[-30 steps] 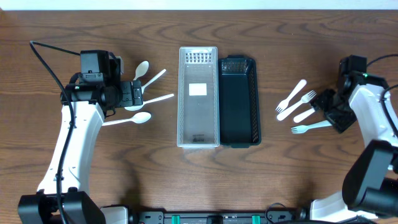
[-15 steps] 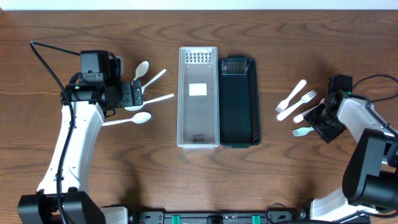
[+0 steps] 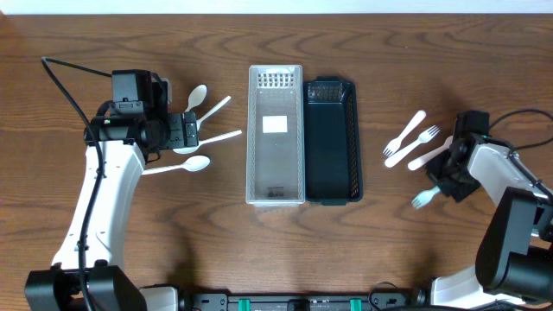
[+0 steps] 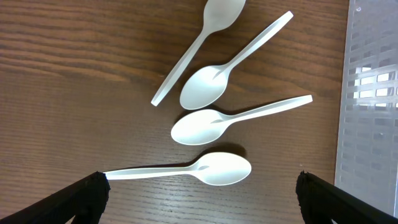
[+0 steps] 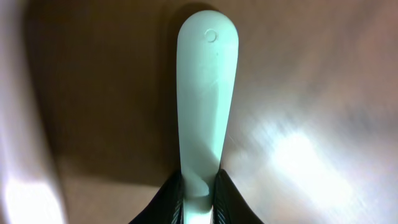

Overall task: Pack container
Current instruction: 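Reach the right gripper to the pale green fork and grasp it, then carry the green fork into the dark green tray and release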

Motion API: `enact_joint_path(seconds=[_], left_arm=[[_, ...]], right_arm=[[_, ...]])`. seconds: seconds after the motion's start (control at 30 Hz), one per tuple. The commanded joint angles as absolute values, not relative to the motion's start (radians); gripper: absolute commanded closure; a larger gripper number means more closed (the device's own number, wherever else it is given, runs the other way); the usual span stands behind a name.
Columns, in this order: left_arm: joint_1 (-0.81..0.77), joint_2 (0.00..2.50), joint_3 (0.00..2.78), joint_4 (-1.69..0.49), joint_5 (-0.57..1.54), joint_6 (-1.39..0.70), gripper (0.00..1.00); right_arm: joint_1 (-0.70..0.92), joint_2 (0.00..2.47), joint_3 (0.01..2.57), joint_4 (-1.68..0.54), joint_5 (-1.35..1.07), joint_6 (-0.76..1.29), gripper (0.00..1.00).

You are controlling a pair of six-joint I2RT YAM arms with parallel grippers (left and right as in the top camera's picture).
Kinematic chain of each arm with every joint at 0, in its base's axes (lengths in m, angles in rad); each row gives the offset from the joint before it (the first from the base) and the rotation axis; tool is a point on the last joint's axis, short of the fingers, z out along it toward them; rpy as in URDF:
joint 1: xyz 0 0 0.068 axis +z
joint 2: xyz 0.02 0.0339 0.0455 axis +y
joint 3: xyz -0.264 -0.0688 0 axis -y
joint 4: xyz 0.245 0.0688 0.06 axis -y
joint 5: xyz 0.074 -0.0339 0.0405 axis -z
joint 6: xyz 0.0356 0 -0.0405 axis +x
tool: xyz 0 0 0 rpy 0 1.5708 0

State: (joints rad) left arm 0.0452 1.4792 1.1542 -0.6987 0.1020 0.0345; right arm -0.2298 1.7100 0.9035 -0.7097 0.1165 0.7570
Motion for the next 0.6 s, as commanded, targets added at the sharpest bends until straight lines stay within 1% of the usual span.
enact_joint_path(seconds=[0.0,0.1,0.2,0.4,0.57], left_arm=[[0.050,1.486,1.168,-0.699,0.105,0.052,0.02],[0.050,1.486,1.168,-0.699,0.105,0.052,0.02],[0.050,1.486,1.168,-0.699,0.105,0.052,0.02],[0.050,1.486,1.168,-0.699,0.105,0.052,0.02],[0.050,1.486,1.168,-0.699,0.105,0.052,0.02]], right_arm=[[-0.243,1.657,0.915,-0.780,0.096,0.762,0.95],[-0.218,1.541,0.993,-0.868,0.076,0.741,0.99],[-0.164,1.426,1.062,-0.888,0.021,0.675,0.99],[0.012,1.257,1.121,-0.790,-0.123,0.597,0.99],[0.168,1.268,1.109,-0.748,-0.116,0.649,0.99]])
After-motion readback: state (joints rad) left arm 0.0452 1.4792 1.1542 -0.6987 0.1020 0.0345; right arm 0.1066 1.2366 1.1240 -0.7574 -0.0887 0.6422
